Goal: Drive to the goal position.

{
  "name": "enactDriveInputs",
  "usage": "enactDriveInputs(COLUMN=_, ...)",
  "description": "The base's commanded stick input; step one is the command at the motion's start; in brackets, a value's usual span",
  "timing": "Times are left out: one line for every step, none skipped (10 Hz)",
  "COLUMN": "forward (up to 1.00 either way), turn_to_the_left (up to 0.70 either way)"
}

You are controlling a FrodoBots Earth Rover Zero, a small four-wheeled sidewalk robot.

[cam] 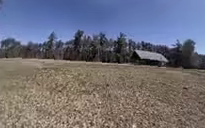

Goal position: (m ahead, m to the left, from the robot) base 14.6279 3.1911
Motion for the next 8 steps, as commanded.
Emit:
enactDriveInputs(forward=0.70, turn_to_the_left=0.00)
enactDriveInputs(forward=0.70, turn_to_the_left=0.00)
enactDriveInputs(forward=0.70, turn_to_the_left=0.00)
enactDriveInputs(forward=0.70, turn_to_the_left=0.00)
enactDriveInputs(forward=0.70, turn_to_the_left=0.00)
enactDriveInputs(forward=0.70, turn_to_the_left=0.00)
enactDriveInputs(forward=0.70, turn_to_the_left=0.00)
enactDriveInputs(forward=0.70, turn_to_the_left=0.00)
